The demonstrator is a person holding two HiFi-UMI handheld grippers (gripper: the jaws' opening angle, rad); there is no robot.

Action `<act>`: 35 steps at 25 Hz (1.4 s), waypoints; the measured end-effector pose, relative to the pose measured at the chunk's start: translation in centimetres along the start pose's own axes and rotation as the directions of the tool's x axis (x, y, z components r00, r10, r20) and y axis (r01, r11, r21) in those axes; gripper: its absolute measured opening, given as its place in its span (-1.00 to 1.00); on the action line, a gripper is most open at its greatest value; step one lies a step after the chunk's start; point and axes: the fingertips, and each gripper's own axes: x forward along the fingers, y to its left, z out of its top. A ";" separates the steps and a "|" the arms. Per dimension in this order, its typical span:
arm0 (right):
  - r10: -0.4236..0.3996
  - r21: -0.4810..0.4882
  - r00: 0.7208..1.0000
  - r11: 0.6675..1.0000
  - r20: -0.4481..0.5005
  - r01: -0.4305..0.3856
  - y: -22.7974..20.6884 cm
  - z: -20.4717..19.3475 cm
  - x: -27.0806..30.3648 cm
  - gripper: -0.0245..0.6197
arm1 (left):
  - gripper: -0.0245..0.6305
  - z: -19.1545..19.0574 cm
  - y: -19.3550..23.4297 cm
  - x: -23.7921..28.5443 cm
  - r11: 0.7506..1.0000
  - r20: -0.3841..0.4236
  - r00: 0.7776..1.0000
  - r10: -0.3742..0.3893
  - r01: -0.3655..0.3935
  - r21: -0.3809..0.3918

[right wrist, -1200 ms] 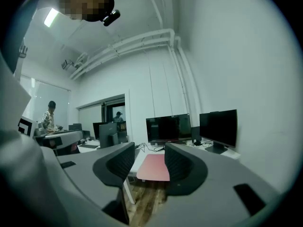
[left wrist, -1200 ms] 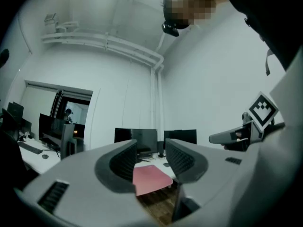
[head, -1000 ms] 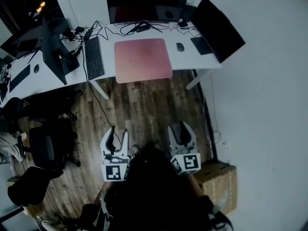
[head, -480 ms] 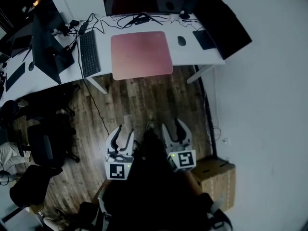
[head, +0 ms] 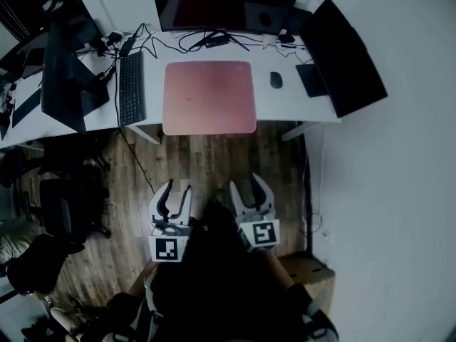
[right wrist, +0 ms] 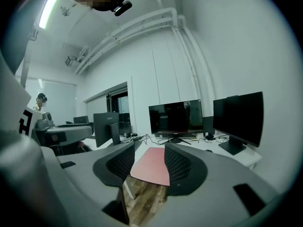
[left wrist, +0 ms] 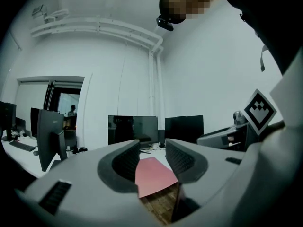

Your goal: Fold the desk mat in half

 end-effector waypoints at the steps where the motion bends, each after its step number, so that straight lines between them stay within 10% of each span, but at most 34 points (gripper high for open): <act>1: 0.014 -0.010 1.000 1.000 0.000 -0.014 -0.7 0.1 0.7 -0.37 | -0.41 -0.1 -0.2 0.9 1.000 -0.004 1.000 0.005 -0.005 -0.002; 9: 0.060 -0.136 0.997 0.988 -0.057 -0.068 -4.1 -1.1 5.1 -0.37 | -0.40 -1.8 -0.5 5.2 0.995 -0.055 0.998 0.023 -0.018 0.098; 16: 0.018 -0.218 0.987 0.975 -0.158 -0.052 -6.0 -4.7 9.0 -0.37 | -0.34 -6.0 1.7 8.9 0.932 -0.161 0.985 0.067 -0.004 0.363; 23: -0.032 -0.359 0.961 0.931 -0.274 -0.071 -8.3 -9.8 14.7 -0.33 | -0.30 -13.8 5.1 13.7 0.886 -0.215 0.972 0.098 0.013 0.464; 35: -0.177 -0.691 0.885 0.695 -0.432 -0.198 -11.7 -23.0 22.3 -0.26 | -0.15 -29.4 5.3 19.9 0.657 -0.430 0.899 0.086 0.273 0.702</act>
